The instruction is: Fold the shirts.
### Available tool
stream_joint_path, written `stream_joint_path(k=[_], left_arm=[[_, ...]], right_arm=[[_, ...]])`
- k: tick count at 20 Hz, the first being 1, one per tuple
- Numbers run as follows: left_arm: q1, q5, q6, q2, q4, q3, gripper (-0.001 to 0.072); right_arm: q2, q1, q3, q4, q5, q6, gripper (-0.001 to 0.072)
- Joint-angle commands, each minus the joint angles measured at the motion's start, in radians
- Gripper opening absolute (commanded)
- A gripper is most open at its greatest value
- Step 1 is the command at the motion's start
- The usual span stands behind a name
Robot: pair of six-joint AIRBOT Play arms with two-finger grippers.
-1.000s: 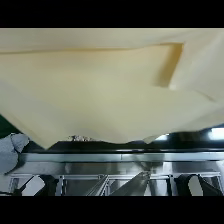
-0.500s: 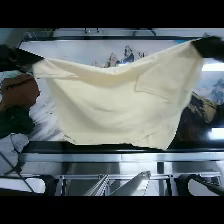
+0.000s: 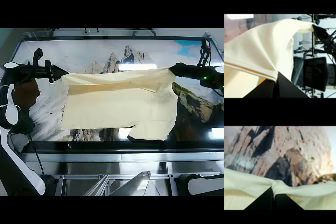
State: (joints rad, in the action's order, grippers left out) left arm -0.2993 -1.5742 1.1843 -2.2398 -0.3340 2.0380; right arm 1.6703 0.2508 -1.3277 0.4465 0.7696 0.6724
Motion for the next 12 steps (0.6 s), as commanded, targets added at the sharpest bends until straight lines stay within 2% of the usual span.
stream_joint_path(k=[1,6,9,11,12], left_arm=[[-0.024,0.033,0.013,-0.034,-0.045,-0.052,0.0009],[0.017,0.035,0.013,-0.034,-0.291,-0.109,0.0008],[0.047,0.029,0.014,-0.034,-0.368,-0.107,0.0009],[0.047,0.023,0.027,-0.033,-0.378,-0.106,0.0037],[0.042,0.005,0.043,-0.033,-0.383,-0.087,0.0238]], right_arm=[[0.060,0.056,-0.007,0.037,0.117,-0.006,0.0020],[0.144,0.102,-0.007,0.048,0.276,0.001,0.0021],[0.186,0.087,-0.007,0.050,0.314,0.018,0.0022],[0.186,0.087,-0.008,0.056,0.326,0.039,0.0022],[0.179,0.093,-0.008,0.056,0.338,0.039,0.0046]])
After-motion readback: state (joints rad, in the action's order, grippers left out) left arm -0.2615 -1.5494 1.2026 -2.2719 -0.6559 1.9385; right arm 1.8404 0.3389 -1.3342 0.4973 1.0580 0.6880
